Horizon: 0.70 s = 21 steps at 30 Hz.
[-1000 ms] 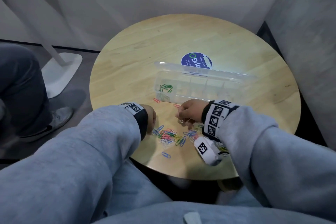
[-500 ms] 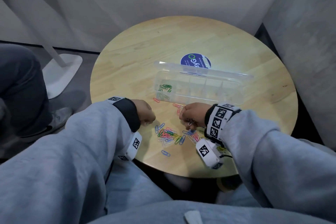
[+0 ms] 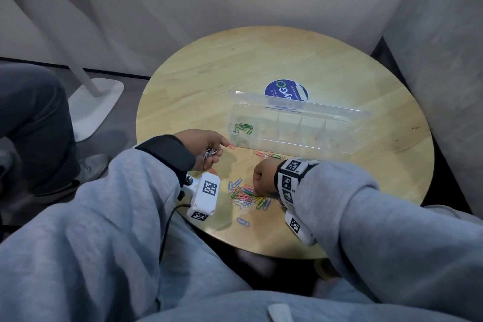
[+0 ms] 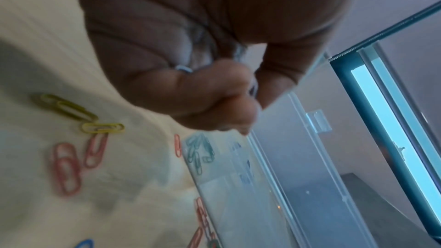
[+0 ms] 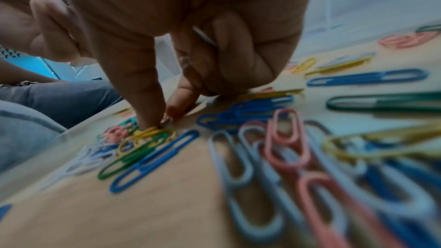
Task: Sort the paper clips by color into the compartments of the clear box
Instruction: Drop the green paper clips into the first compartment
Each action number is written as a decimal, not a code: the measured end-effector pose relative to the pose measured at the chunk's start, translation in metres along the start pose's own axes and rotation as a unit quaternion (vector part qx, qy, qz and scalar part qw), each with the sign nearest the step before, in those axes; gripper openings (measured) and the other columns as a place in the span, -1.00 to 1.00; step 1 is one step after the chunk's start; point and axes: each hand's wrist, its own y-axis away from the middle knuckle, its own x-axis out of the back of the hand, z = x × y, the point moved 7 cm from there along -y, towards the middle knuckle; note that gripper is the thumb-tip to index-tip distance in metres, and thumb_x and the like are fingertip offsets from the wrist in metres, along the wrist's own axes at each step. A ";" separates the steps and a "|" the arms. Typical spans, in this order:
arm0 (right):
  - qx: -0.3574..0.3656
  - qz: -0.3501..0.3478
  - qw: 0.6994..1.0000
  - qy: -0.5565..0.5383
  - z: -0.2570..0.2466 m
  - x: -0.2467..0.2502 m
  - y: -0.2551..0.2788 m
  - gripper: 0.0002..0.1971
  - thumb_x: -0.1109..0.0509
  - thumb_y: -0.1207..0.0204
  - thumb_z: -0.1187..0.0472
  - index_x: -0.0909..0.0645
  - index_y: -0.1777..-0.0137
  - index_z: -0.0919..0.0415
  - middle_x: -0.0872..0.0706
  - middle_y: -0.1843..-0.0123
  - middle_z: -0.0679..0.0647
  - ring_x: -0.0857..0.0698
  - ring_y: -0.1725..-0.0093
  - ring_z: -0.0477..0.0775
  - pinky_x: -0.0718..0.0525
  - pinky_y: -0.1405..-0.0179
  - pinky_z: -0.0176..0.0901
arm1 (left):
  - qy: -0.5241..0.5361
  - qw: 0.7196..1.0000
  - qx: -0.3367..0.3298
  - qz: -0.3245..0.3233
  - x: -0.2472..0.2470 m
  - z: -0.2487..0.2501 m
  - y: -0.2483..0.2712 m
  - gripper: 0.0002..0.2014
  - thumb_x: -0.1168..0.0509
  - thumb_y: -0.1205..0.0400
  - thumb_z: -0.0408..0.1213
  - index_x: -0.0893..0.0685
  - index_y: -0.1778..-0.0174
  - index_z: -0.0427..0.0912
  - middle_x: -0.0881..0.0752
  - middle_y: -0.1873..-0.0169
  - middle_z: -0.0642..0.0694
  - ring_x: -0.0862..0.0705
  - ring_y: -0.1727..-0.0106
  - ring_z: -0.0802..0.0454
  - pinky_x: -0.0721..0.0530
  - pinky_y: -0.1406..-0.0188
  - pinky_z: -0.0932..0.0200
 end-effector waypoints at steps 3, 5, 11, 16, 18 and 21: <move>-0.008 -0.001 1.000 0.005 0.002 0.000 -0.001 -0.97 -0.33 -0.35 0.17 -0.60 0.24 0.06 -0.60 0.25 0.04 -0.51 0.27 0.05 -0.60 0.23 -0.17 | 0.027 1.000 0.000 0.004 0.002 0.002 0.003 -0.77 -0.05 -0.66 -0.38 -0.57 0.23 -0.21 -0.46 0.44 -0.07 -0.48 0.75 0.19 -0.43 0.77 0.47; -0.014 -0.001 1.000 -0.022 0.009 0.005 0.003 -0.85 -0.32 -0.31 0.17 -0.69 0.18 0.13 -0.70 0.23 0.06 -0.62 0.25 0.10 -0.70 0.09 -0.11 | 0.056 0.998 -0.010 0.007 0.001 0.007 0.004 -0.73 -0.08 -0.70 -0.27 -0.58 0.26 -0.23 -0.51 0.40 -0.10 -0.56 0.73 0.18 -0.51 0.72 0.45; 0.008 -0.004 0.935 -0.353 0.026 0.035 0.026 -0.72 -0.36 -0.49 0.42 -0.42 0.40 0.20 -0.50 0.46 0.12 -0.46 0.67 -0.10 -0.44 0.67 -0.40 | 0.129 0.989 -0.063 -0.022 -0.010 0.039 0.007 -0.61 -0.02 -0.72 -0.02 -0.59 0.16 -0.23 -0.61 0.22 -0.18 -0.63 0.21 -0.01 -0.72 0.28 0.23; -0.010 0.093 0.855 -0.509 0.049 0.078 0.032 -0.68 -0.25 -0.53 0.55 -0.37 0.39 0.23 -0.51 0.37 0.19 -0.44 0.49 0.00 -0.43 0.45 -0.26 | 0.148 0.985 -0.080 -0.028 -0.023 0.057 0.003 -0.58 -0.04 -0.70 0.03 -0.61 0.13 -0.25 -0.62 0.16 -0.20 -0.64 0.14 -0.04 -0.62 -0.04 0.11; -0.038 0.123 0.831 -0.541 0.054 0.085 0.025 -0.69 -0.19 -0.55 0.54 -0.37 0.38 0.23 -0.50 0.34 0.19 -0.44 0.44 0.03 -0.45 0.41 -0.26 | 0.155 0.985 -0.075 -0.031 -0.027 0.059 0.000 -0.57 -0.04 -0.70 0.05 -0.59 0.14 -0.25 -0.61 0.17 -0.20 -0.63 0.15 -0.05 -0.62 -0.02 0.13; -0.062 0.125 0.779 -0.612 0.055 0.085 0.013 -0.67 -0.14 -0.56 0.57 -0.37 0.35 0.22 -0.49 0.36 0.15 -0.50 0.40 0.03 -0.52 0.32 -0.26 | 0.166 0.984 -0.065 -0.024 -0.032 0.060 -0.003 -0.58 -0.05 -0.69 0.07 -0.55 0.13 -0.25 -0.60 0.17 -0.23 -0.63 0.16 -0.07 -0.63 0.04 0.12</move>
